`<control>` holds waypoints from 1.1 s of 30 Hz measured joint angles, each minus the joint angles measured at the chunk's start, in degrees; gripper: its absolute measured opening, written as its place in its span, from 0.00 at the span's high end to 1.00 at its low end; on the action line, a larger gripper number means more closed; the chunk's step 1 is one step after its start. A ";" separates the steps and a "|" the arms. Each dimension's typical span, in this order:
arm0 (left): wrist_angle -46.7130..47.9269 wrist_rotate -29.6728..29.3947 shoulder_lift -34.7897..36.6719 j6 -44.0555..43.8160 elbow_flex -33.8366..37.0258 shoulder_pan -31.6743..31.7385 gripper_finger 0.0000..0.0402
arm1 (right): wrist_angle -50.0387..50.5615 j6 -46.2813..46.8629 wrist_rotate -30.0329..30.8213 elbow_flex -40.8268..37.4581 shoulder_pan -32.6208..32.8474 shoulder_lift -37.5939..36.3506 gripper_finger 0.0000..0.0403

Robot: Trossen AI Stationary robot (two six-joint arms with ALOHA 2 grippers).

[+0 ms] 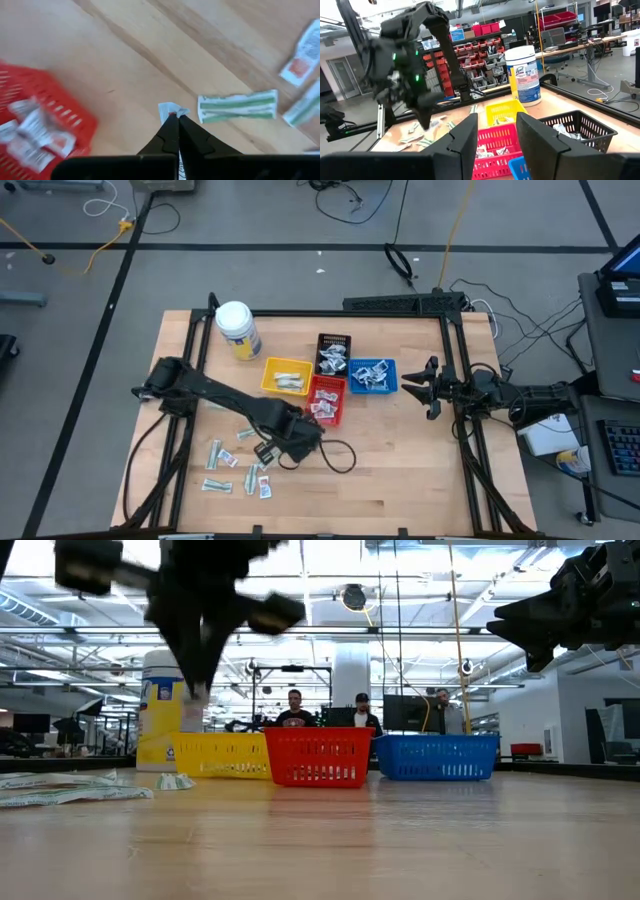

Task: Pick & Place First Aid Supplies
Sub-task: Put the ointment pack into the red bin

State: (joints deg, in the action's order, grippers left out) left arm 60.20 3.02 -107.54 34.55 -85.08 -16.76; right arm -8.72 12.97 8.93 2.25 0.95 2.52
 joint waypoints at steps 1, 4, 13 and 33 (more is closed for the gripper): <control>0.53 0.27 1.15 -0.05 -0.01 0.20 1.00 | -0.01 0.00 0.00 -0.01 0.01 0.00 0.68; 2.32 1.28 4.31 -0.22 -0.02 0.76 1.00 | 0.01 0.00 0.00 -0.01 0.00 0.02 0.68; 4.05 1.57 8.35 -0.42 -0.02 1.25 1.00 | -0.01 -0.01 0.00 0.00 0.01 0.00 0.68; 4.73 1.40 7.77 -9.39 -0.09 21.55 1.00 | -0.01 0.00 0.00 -0.01 0.02 0.00 0.68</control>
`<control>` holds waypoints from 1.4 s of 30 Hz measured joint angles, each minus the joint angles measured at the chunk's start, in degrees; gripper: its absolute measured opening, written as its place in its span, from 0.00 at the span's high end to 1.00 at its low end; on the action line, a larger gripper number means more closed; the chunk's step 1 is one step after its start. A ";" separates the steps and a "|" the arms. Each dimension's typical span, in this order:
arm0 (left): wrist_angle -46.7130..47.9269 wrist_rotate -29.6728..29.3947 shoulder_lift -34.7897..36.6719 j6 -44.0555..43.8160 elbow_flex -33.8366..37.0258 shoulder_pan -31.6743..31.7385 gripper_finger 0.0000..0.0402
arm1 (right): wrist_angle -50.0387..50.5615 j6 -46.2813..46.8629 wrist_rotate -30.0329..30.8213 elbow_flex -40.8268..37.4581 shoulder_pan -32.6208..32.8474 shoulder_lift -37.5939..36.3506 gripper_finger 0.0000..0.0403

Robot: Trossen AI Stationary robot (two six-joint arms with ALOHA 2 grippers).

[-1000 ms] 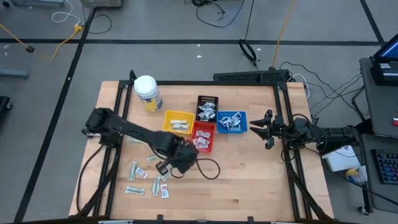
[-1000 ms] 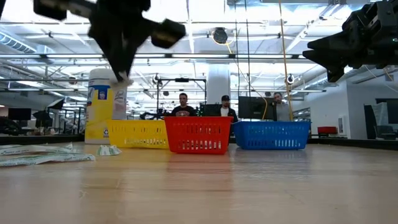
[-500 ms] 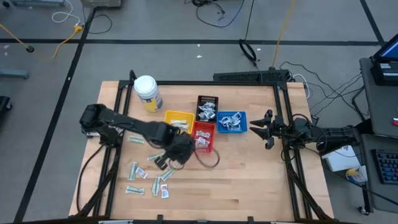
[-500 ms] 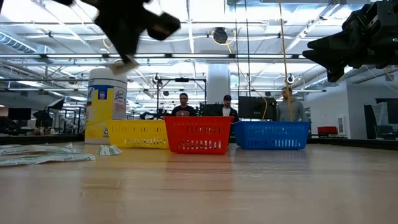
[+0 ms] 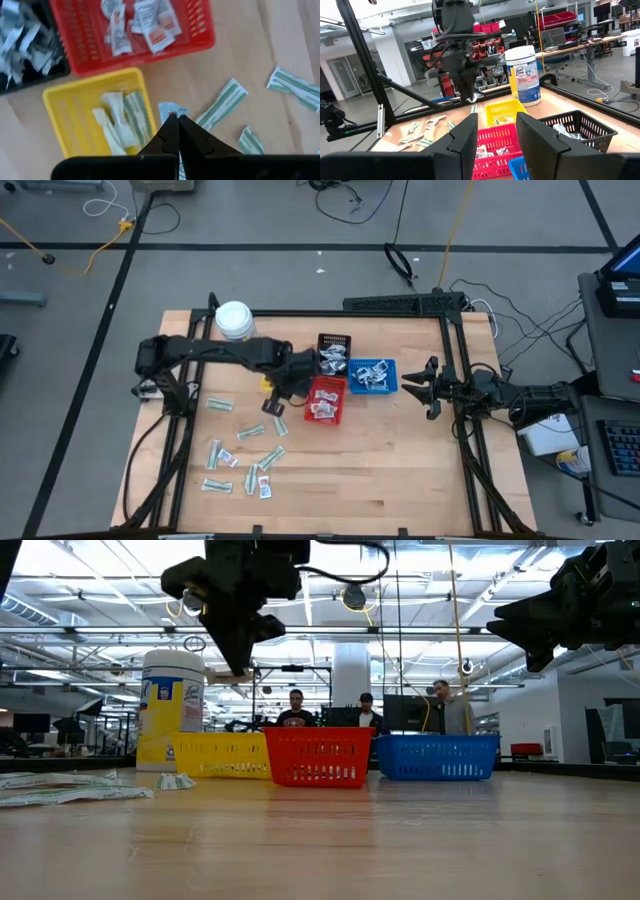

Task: Pick & Place First Aid Supplies
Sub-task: Put the ointment pack into the red bin

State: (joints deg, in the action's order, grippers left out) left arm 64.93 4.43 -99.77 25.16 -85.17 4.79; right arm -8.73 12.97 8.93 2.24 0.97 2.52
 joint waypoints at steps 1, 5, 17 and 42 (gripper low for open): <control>-0.08 0.01 0.00 0.01 0.00 0.64 1.00 | 0.00 -0.02 0.00 0.02 0.00 0.00 0.68; 0.46 -0.03 -2.76 -0.31 -2.47 2.09 1.00 | 0.00 -0.02 0.00 0.01 -0.01 0.00 0.68; 10.52 -0.57 -17.07 -3.01 -21.61 3.79 1.00 | 0.13 -0.01 0.00 0.00 -0.02 0.01 0.68; 8.13 2.28 -33.16 -5.17 -35.69 0.69 1.00 | 0.15 0.00 0.00 0.00 0.00 0.00 0.68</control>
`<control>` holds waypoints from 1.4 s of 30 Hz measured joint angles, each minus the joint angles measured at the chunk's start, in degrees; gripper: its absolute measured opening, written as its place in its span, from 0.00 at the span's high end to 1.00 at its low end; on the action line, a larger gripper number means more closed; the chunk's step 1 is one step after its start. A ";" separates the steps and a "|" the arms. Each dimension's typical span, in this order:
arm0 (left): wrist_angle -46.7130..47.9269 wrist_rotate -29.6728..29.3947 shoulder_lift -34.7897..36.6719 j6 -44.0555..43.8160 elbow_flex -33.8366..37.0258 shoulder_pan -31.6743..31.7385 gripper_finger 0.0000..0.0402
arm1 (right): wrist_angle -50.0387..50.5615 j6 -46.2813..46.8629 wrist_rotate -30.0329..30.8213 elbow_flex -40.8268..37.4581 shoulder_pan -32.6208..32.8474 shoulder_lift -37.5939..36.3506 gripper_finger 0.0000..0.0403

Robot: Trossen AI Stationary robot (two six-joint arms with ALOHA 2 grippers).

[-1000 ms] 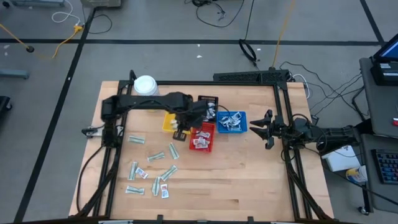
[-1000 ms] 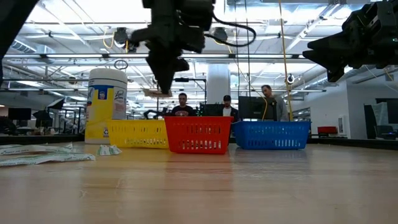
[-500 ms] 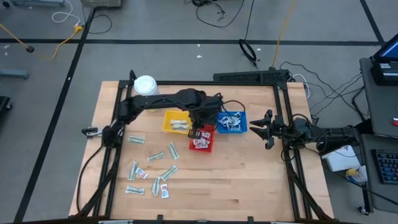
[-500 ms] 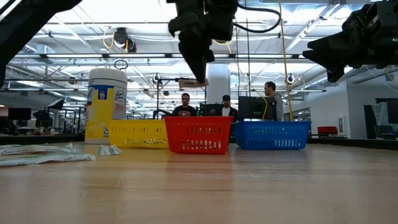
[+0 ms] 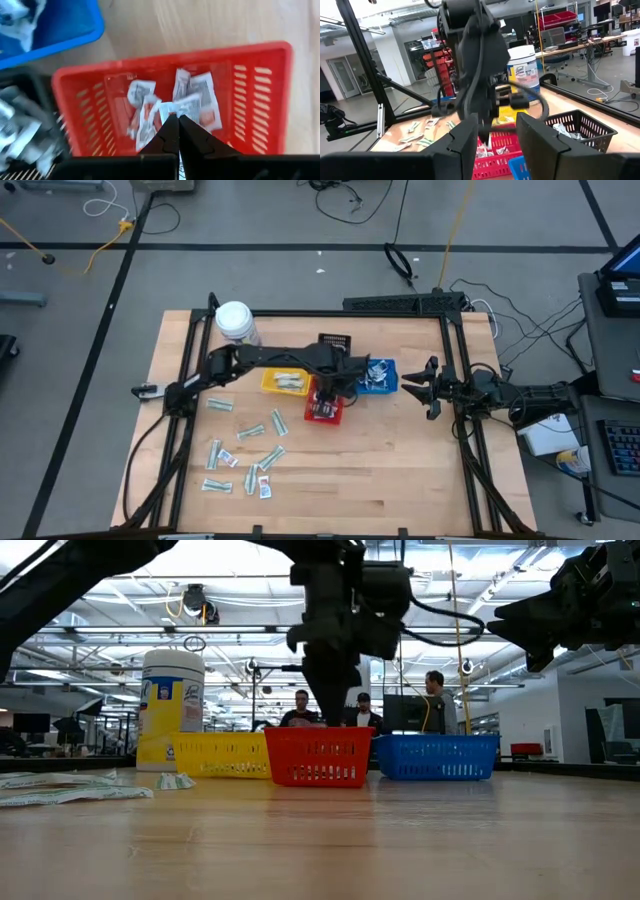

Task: Pick & Place First Aid Supplies
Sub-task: Put the ointment pack into the red bin

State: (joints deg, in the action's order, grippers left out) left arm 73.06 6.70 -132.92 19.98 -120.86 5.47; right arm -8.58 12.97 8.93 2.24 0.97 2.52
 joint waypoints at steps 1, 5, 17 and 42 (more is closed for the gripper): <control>-0.30 0.10 -0.46 -0.25 0.00 -0.16 1.00 | 0.03 -0.02 0.00 0.01 -0.01 0.01 0.68; -1.28 0.88 -2.31 -1.54 0.00 -0.65 1.00 | 0.03 0.00 0.00 0.01 -0.02 0.02 0.68; -0.88 5.12 -2.36 -4.25 0.00 0.48 0.70 | 0.00 0.00 0.00 0.01 -0.02 0.02 0.68; 9.51 -0.22 4.31 -62.94 -2.19 4.48 0.43 | 0.01 -0.01 0.00 0.00 -0.02 0.00 0.68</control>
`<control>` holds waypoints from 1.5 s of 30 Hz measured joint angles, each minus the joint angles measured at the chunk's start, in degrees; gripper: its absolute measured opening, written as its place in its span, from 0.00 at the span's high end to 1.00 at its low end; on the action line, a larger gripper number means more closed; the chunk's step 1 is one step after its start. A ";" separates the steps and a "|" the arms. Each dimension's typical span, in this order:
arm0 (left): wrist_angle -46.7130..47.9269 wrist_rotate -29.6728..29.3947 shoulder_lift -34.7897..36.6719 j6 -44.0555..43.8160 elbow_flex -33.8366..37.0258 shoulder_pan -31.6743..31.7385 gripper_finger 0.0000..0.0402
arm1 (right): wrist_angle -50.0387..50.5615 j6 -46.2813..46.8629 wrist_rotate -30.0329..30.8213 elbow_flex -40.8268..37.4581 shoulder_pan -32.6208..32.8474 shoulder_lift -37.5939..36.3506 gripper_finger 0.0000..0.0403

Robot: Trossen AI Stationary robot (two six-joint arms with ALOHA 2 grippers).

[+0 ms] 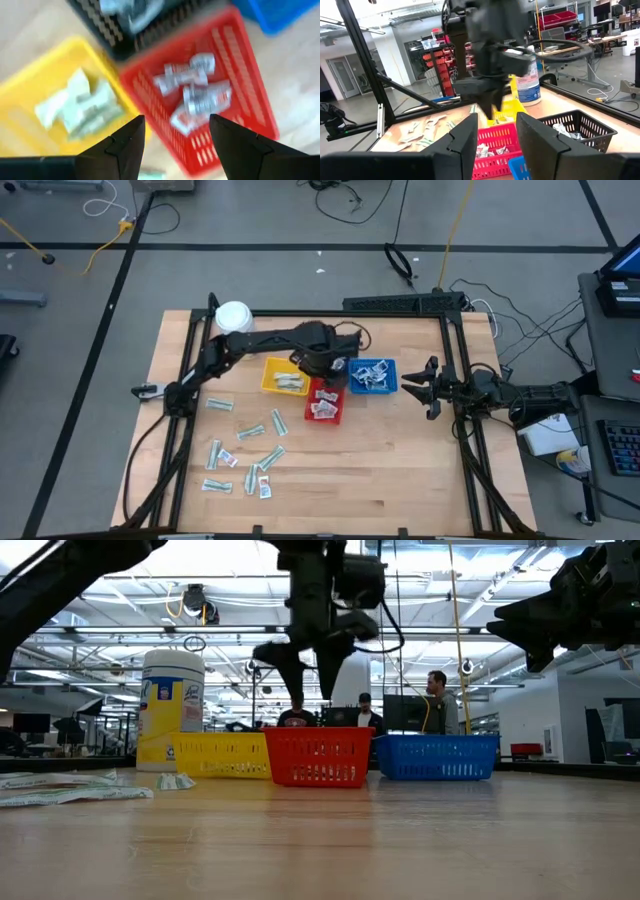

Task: Pick & Place First Aid Supplies
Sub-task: Put the ointment pack into the red bin

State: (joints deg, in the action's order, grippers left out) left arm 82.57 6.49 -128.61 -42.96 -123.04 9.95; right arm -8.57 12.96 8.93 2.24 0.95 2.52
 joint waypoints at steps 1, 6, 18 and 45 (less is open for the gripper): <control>0.91 -0.45 0.18 -0.97 0.00 -1.02 0.43 | -0.03 0.01 0.00 0.01 0.01 0.00 0.68; 3.43 -1.60 0.74 -7.57 0.13 -7.28 0.43 | -0.08 0.01 0.00 0.02 0.01 0.01 0.68; 2.64 -1.89 0.93 -28.33 0.07 -22.88 0.43 | -0.05 0.00 0.00 0.01 0.01 0.02 0.68; -14.46 3.93 9.13 -60.02 22.03 -41.99 0.43 | 0.18 0.00 0.00 0.00 0.02 0.00 0.68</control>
State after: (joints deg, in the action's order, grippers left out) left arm 68.11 10.41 -119.48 -102.97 -101.02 -32.03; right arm -8.39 12.96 8.93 2.24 0.97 2.53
